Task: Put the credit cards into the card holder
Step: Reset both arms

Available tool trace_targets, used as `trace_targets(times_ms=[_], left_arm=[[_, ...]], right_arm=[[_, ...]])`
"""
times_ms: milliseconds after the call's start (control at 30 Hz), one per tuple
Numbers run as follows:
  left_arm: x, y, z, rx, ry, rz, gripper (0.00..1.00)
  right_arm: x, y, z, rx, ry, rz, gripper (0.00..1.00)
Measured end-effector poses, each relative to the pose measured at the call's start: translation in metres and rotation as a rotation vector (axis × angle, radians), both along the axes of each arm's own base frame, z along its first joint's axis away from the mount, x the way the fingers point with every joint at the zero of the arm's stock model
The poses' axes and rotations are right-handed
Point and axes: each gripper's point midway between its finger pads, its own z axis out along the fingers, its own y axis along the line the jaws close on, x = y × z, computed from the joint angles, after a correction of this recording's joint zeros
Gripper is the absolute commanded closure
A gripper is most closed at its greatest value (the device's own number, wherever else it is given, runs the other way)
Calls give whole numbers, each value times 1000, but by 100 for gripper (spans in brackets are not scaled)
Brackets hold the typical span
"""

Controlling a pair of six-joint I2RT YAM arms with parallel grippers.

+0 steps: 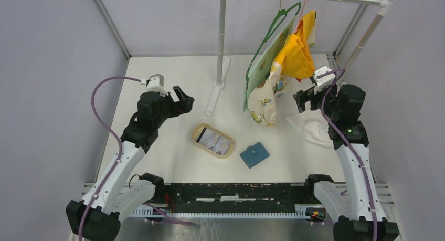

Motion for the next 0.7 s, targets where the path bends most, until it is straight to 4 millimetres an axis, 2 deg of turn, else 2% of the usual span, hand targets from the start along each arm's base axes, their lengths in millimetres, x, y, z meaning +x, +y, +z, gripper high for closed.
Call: trace_targets(times_ms=[100,167,233,300,533,700], left_arm=[[6,0,24,-8,10,-11,0],[10,-5,50,-9,-9,-33,0],[13,-7,69,-6,-32,-48,0],[12,-7,75,0,-38,-57,0],[-6,0,69,52,-32,-75,0],[-18,6,73,73,-76,-85,0]], right_arm=[[6,-4,33,76,-37,-67,2],[7,-8,54,111,-68,-106,2],[7,-10,69,130,-93,-125,2],[7,-9,77,140,-106,-125,2],[4,-1,68,151,-76,-78,2],[2,1,50,155,-42,-68,2]])
